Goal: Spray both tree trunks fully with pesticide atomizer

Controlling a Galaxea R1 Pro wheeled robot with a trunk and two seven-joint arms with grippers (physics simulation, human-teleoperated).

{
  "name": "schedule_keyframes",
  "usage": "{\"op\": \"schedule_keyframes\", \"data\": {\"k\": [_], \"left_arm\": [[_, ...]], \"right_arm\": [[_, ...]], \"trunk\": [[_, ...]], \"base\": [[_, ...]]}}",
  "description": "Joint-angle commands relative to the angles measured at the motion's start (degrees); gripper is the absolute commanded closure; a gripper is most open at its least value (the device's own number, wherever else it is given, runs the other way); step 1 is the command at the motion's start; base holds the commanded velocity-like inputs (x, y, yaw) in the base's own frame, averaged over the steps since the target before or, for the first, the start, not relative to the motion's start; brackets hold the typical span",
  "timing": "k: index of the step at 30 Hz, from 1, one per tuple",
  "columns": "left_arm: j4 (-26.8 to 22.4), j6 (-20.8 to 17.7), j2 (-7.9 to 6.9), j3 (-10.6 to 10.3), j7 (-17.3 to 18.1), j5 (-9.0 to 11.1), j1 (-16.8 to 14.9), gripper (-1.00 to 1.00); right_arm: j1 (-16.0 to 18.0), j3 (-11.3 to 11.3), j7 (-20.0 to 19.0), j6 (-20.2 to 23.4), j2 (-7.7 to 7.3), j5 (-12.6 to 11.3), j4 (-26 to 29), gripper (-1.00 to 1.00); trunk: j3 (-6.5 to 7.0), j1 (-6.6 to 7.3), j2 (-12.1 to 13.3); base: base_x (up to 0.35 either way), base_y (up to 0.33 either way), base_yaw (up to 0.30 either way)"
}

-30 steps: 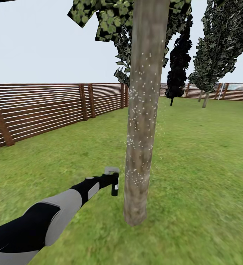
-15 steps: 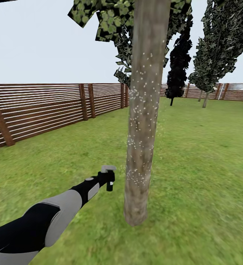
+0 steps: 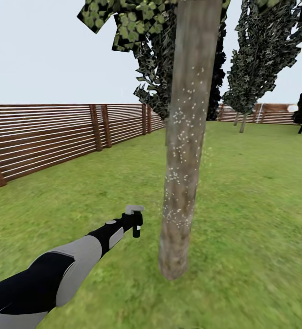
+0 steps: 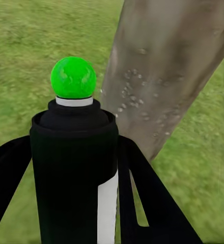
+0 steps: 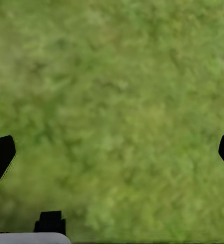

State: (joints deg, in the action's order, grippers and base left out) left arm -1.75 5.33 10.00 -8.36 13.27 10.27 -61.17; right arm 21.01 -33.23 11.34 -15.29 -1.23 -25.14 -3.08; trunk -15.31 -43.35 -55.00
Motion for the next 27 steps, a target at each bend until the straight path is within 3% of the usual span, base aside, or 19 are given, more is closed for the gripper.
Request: {"op": "schedule_keyframes", "data": {"k": [1, 27], "left_arm": [[0.0, 0.0, 0.0, 0.0, 0.0, 0.0, 0.0, 1.0], [0.0, -0.2, 0.0, 0.0, 0.1, 0.0, 0.0, 1.0]], "right_arm": [[0.0, 0.0, 0.0, 0.0, 0.0, 0.0, 0.0, -1.0], [0.0, 0.0, 0.0, 0.0, 0.0, 0.0, 0.0, -1.0]], "trunk": [[0.03, 0.0, 0.0], [0.45, 0.0, 0.0]], "base": [[0.0, 0.35, -0.283], [0.0, 0.35, -0.273]]}}
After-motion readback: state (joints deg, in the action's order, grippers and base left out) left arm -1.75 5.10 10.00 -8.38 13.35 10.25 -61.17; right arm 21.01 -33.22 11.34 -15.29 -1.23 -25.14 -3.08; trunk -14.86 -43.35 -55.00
